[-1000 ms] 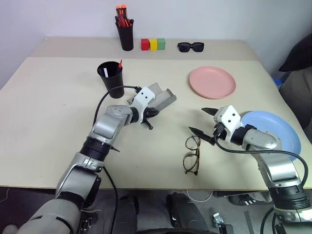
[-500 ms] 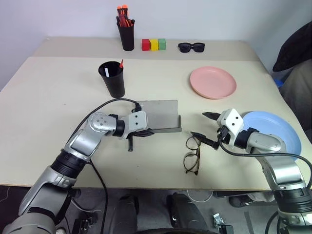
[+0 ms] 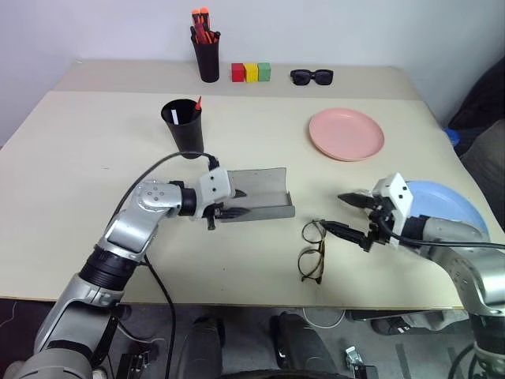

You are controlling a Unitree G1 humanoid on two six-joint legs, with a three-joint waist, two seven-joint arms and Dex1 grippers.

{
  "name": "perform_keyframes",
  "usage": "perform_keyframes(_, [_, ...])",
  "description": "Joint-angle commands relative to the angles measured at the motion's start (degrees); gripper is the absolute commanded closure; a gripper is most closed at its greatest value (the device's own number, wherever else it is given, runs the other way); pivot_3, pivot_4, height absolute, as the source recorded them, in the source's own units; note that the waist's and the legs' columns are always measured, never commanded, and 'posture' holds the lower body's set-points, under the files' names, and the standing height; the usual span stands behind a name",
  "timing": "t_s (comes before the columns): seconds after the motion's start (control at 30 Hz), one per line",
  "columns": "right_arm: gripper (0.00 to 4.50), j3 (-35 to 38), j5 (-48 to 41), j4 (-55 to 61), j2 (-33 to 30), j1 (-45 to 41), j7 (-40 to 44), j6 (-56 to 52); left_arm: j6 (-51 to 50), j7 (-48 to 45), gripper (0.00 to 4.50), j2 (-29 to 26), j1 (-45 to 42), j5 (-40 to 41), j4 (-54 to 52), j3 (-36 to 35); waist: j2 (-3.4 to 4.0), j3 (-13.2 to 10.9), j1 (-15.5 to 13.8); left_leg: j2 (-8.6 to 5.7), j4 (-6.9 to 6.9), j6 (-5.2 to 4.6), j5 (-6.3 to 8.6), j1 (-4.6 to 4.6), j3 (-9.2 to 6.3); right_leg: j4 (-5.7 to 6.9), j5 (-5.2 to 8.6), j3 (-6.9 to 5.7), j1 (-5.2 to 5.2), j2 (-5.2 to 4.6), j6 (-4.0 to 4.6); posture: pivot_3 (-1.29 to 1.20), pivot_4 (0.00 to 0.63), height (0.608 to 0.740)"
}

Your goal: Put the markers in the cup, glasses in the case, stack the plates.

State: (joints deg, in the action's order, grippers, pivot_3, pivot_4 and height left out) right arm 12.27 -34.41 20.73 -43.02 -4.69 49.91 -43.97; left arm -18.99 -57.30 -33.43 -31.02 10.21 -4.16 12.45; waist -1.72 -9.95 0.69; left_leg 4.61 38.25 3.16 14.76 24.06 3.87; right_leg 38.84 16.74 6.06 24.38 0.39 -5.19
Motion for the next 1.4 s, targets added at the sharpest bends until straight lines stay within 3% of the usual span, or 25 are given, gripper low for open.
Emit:
perform_keyframes(0.03, [0.0,5.8,-9.4,4.7,-0.9,2.7,-1.4,-9.4,-2.2,0.2,2.71,-1.8,5.0,3.6,-10.6,-3.3,0.07,0.0,0.2,0.01,-0.01,0.0,0.0,-0.01,0.0,0.0,0.0,0.0,0.0,0.0,0.0,0.0,0.15,0.732])
perform_keyframes(0.2, [0.0,9.7,-19.7,8.3,2.5,6.4,-9.5,-20.8,-6.4,2.4,2.71,-2.8,13.2,6.5,-21.2,-4.6,0.09,0.1,0.3,0.03,0.0,-0.01,0.0,-0.11,0.0,0.18,0.01,0.02,-0.01,0.0,0.0,0.0,0.15,0.732])
perform_keyframes(0.33, [0.0,9.8,-23.0,8.9,5.2,7.1,-16.4,-25.7,-8.4,4.1,2.71,-4.2,18.1,6.7,-25.7,-4.5,0.09,0.1,0.4,0.01,0.0,-0.01,0.0,-0.2,0.02,0.21,0.01,0.06,-0.07,0.0,0.02,0.0,0.15,0.732])
perform_keyframes(0.63, [0.0,11.3,-32.9,6.6,13.7,3.7,-31.6,-31.0,-7.7,6.7,2.71,-6.3,23.0,5.1,-26.1,-5.5,0.08,0.1,0.6,0.01,-0.01,-0.01,0.0,-0.26,0.03,0.2,0.03,0.09,-0.08,0.02,0.04,0.0,0.15,0.732])
perform_keyframes(0.83, [0.0,9.9,-37.2,5.6,14.8,3.0,-37.1,-31.9,-6.7,6.8,2.71,-6.2,24.6,6.2,-26.1,-6.7,0.08,0.1,0.6,0.01,-0.02,-0.02,0.0,-0.25,0.04,0.19,0.06,0.1,-0.08,0.01,0.09,0.0,0.15,0.732])
perform_keyframes(0.93, [0.86,9.4,-38.5,5.5,14.3,3.0,-38.5,-31.8,-6.4,7.1,2.66,-6.3,24.8,6.1,-25.9,-6.8,0.08,0.1,0.6,0.01,-0.03,-0.02,0.0,-0.26,0.04,0.19,0.11,0.1,-0.07,0.01,0.17,0.0,0.15,0.732])
perform_keyframes(1.17, [4.35,8.9,-41.3,4.7,13.2,2.8,-40.7,-30.9,-5.3,8.0,2.66,-6.1,25.0,5.5,-25.8,-6.5,0.08,0.1,0.7,0.02,-0.04,-0.02,0.01,-0.26,0.04,0.19,0.11,0.1,-0.07,0.01,0.17,0.0,0.15,0.732])
perform_keyframes(1.4, [4.44,6.9,-38.5,6.6,8.3,1.6,-38.4,-28.7,-5.3,9.0,2.66,-5.8,26.4,6.0,-25.2,-7.7,0.08,0.1,1.4,0.02,-0.04,-0.02,0.01,-0.25,0.04,0.19,0.11,0.1,-0.07,0.01,0.16,0.0,0.15,0.732])
